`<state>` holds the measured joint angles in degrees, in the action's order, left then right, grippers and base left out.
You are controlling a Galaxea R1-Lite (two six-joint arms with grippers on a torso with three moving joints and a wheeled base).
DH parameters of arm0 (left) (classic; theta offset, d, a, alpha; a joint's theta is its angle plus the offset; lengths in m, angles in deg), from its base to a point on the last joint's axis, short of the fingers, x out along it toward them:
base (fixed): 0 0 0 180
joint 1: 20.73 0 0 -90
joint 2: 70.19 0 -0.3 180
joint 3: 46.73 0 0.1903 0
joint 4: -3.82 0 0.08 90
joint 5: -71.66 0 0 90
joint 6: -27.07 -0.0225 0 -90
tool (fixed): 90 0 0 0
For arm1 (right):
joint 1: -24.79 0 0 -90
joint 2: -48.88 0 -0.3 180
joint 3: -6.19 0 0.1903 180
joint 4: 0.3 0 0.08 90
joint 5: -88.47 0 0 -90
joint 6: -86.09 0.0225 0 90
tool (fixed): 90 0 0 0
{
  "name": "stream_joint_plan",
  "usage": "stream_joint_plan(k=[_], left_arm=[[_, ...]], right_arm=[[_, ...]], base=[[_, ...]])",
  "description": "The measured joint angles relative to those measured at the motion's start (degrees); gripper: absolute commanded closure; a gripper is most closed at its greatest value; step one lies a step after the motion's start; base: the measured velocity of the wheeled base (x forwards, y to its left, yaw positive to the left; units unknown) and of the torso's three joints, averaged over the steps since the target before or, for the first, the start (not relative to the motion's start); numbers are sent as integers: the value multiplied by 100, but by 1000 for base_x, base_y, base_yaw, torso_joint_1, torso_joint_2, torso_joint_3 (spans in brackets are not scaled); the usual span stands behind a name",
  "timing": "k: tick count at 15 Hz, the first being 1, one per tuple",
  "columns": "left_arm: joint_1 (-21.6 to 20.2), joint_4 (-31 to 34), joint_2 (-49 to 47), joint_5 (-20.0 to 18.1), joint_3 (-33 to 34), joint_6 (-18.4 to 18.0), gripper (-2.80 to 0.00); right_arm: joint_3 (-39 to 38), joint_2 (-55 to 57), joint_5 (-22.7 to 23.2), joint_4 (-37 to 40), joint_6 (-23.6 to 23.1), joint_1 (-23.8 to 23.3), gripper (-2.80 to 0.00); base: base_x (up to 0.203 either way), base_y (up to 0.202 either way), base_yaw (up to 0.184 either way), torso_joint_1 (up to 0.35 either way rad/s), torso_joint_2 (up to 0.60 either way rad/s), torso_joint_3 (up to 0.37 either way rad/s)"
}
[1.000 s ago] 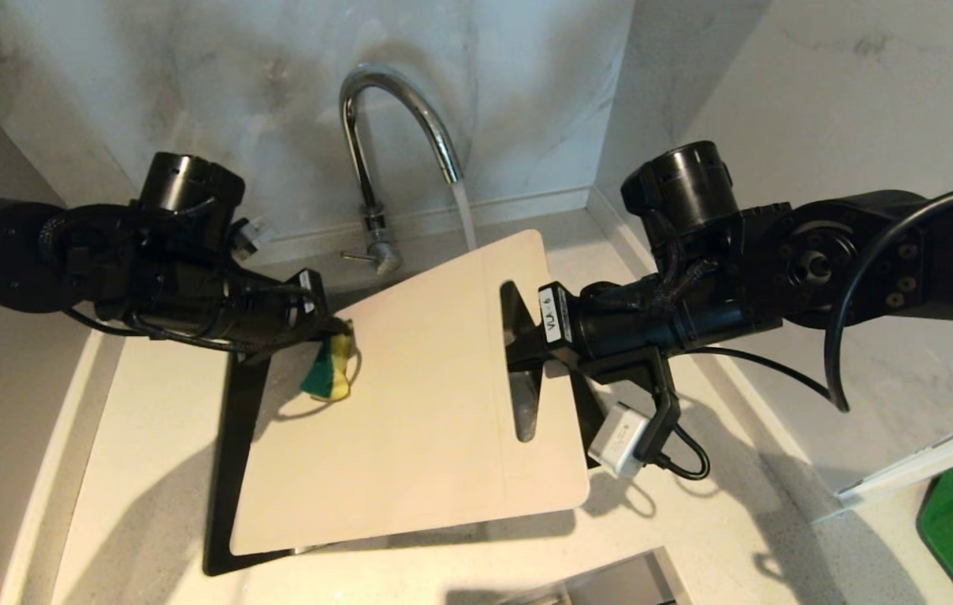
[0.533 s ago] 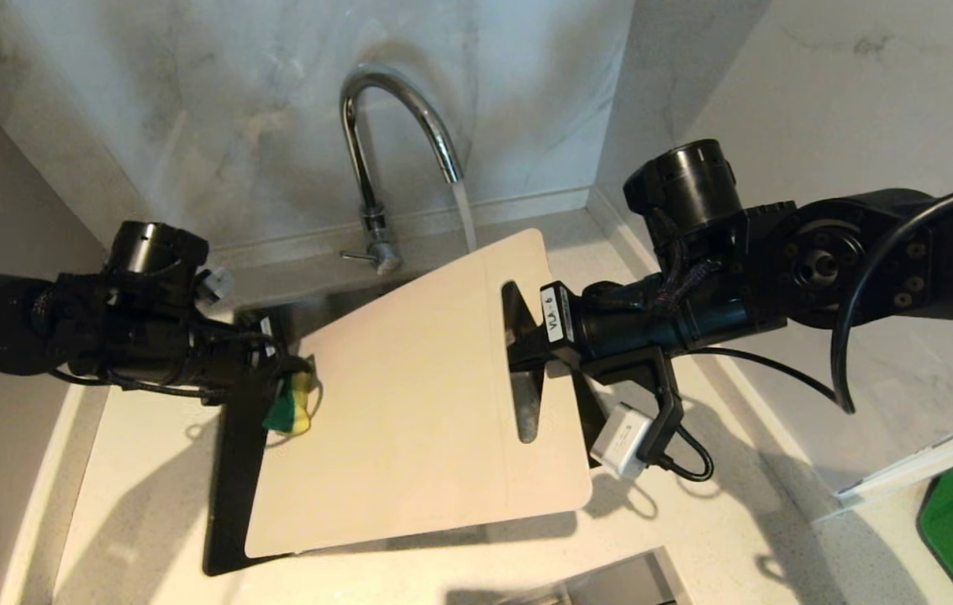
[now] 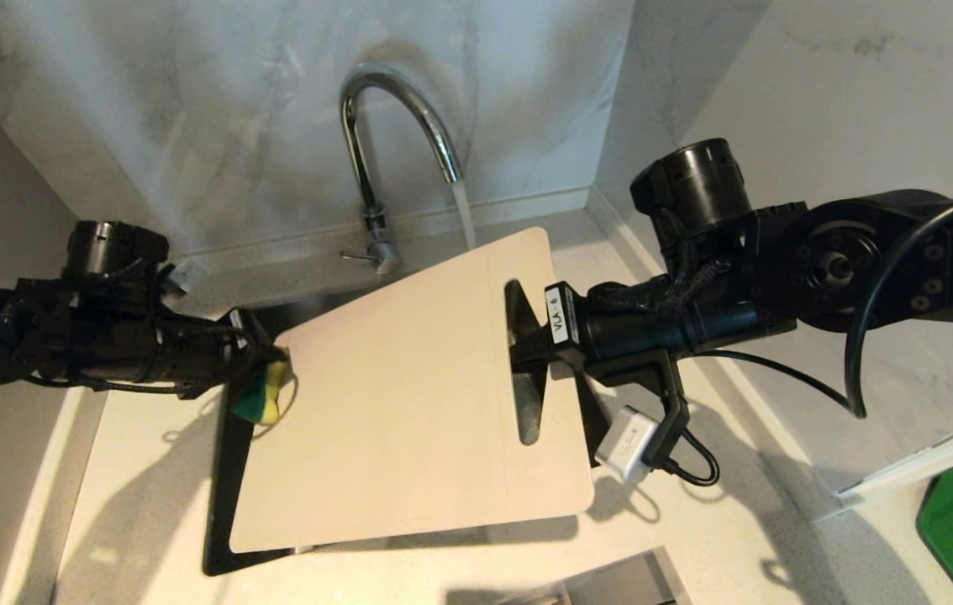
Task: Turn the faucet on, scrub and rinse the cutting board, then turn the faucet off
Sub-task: Scrub the cutting board underwater
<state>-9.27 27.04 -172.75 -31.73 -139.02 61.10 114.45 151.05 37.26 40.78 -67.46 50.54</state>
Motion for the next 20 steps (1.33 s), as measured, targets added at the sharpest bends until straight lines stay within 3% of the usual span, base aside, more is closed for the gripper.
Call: stream_joint_plan(k=[2, 7, 9, 13, 16, 20], left_arm=[[263, 479, 115, -9, -484, 114, 0], [1703, 1277, 506, 57, -1213, 762, 0], [2316, 1289, 614, 261, -1291, 1026, 0], [3031, 1454, 295, 928, -2028, 1183, 0], [3253, 1554, 51, 1064, -2173, 1204, 0], [2981, 1502, 43, 1004, -1701, 1206, 0]], right_arm=[[-8, -2, 5, 6, 4, -12, 0], [66, 81, -2, -566, 412, -78, 0], [41, 108, -2, -608, 465, -79, 0], [-50, 127, -7, -608, 472, -80, 0], [-149, 108, -12, -617, 475, -108, 0], [-176, 83, -24, -603, 477, -135, 0]], base=[[0, 0, 0, 0, 0, 0], [0, 0, 0, 0, 0, 0], [0, 0, 0, 0, 0, 0], [0, 0, 0, 0, 0, 0], [0, 0, 0, 0, 0, 0], [0, 0, 0, 0, 0, 0]])
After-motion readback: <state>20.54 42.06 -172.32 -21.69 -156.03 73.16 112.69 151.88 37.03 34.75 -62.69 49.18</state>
